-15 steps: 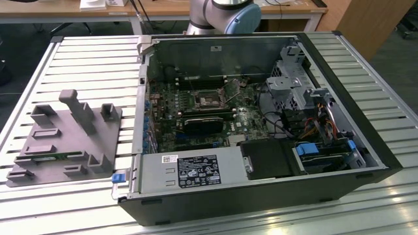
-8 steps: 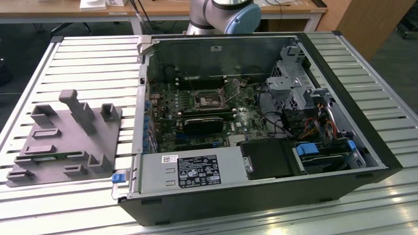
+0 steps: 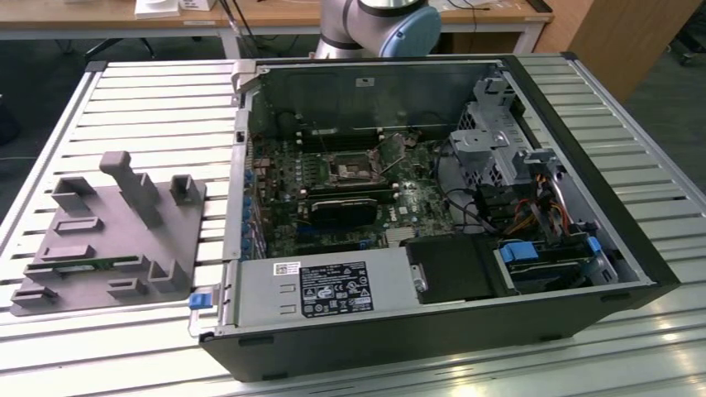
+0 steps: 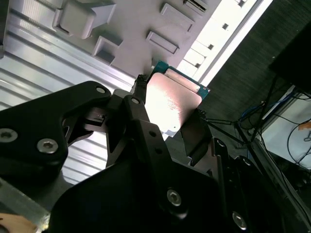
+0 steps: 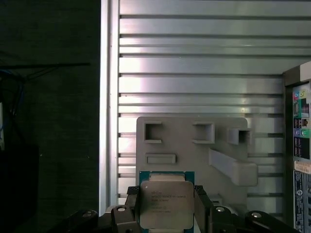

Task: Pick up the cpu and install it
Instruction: 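Pick up the cpu and move it towards the insertion slot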

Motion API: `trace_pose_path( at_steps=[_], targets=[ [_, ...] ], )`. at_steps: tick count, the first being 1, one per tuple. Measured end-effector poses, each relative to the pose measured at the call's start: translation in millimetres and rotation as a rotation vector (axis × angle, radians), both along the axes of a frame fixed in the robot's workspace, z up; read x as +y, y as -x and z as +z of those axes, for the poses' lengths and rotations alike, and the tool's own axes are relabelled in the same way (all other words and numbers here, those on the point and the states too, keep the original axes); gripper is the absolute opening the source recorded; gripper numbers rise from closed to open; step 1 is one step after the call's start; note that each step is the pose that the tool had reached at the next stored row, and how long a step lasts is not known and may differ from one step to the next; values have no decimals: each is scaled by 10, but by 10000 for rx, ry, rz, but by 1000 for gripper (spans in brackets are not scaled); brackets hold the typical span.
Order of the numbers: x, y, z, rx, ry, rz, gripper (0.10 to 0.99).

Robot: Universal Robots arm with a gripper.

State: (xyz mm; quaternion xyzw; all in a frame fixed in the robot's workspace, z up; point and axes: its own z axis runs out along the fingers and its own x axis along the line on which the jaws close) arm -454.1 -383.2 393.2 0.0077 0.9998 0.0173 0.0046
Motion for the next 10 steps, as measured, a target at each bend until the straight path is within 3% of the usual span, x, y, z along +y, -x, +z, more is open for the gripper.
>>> trace_pose_path(
  at_steps=[10],
  targets=[
    [5, 0, 76, 0, 0, 0, 533]
  ],
)
